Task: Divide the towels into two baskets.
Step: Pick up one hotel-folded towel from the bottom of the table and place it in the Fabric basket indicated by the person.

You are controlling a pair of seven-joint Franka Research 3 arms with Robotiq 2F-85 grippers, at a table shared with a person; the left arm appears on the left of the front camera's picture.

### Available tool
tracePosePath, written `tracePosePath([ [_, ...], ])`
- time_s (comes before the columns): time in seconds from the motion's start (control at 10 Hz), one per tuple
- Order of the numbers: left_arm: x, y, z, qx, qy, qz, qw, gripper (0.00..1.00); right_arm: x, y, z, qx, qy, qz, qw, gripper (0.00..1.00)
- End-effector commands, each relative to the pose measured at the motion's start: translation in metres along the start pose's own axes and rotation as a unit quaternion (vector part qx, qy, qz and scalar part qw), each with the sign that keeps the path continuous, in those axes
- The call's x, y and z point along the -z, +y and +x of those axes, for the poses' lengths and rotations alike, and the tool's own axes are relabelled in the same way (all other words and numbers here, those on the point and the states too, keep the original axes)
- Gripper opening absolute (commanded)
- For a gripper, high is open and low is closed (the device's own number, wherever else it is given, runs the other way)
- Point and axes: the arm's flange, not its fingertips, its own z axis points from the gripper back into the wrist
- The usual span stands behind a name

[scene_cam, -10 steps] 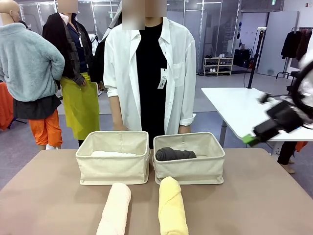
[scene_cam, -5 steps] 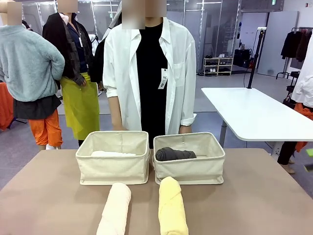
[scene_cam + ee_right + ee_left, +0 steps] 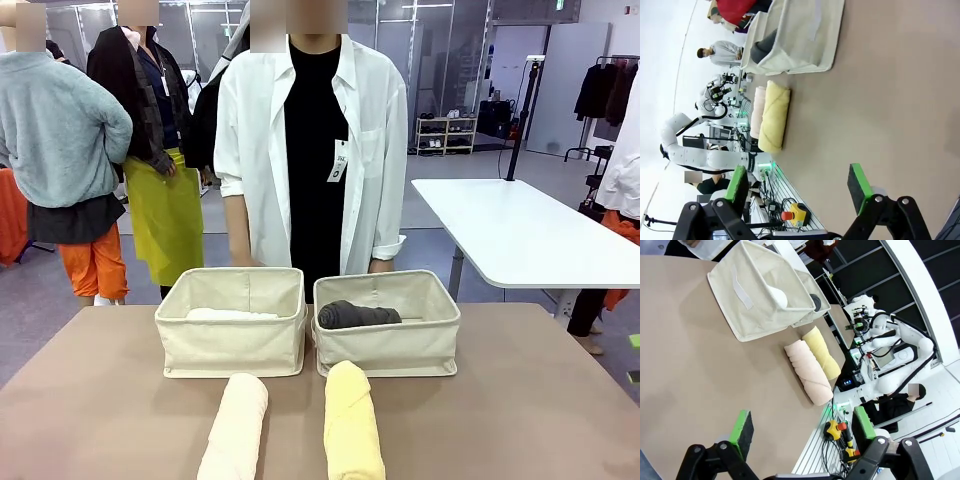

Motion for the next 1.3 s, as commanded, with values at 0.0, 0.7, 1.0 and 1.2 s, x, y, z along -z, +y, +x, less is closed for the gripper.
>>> tracePosePath([
  [0.0,-0.001,-0.005,-0.004,0.004,0.002,0.002,1.000,1.00,-0.007,0.012,-0.005,-0.015,0.003,0.002,1.000,1.00],
  [0.7,-0.001,-0.005,-0.004,0.004,0.002,0.002,1.000,1.00,-0.007,0.012,-0.005,-0.015,0.003,0.002,1.000,1.00],
  [1.0,-0.001,-0.005,-0.004,0.004,0.002,0.002,1.000,1.00,-0.007,0.012,-0.005,-0.015,0.003,0.002,1.000,1.00],
  [1.2,-0.001,-0.005,-0.004,0.004,0.002,0.002,1.000,1.00,0.014,0.037,-0.001,0.000,-0.010,-0.026,1.000,1.00],
])
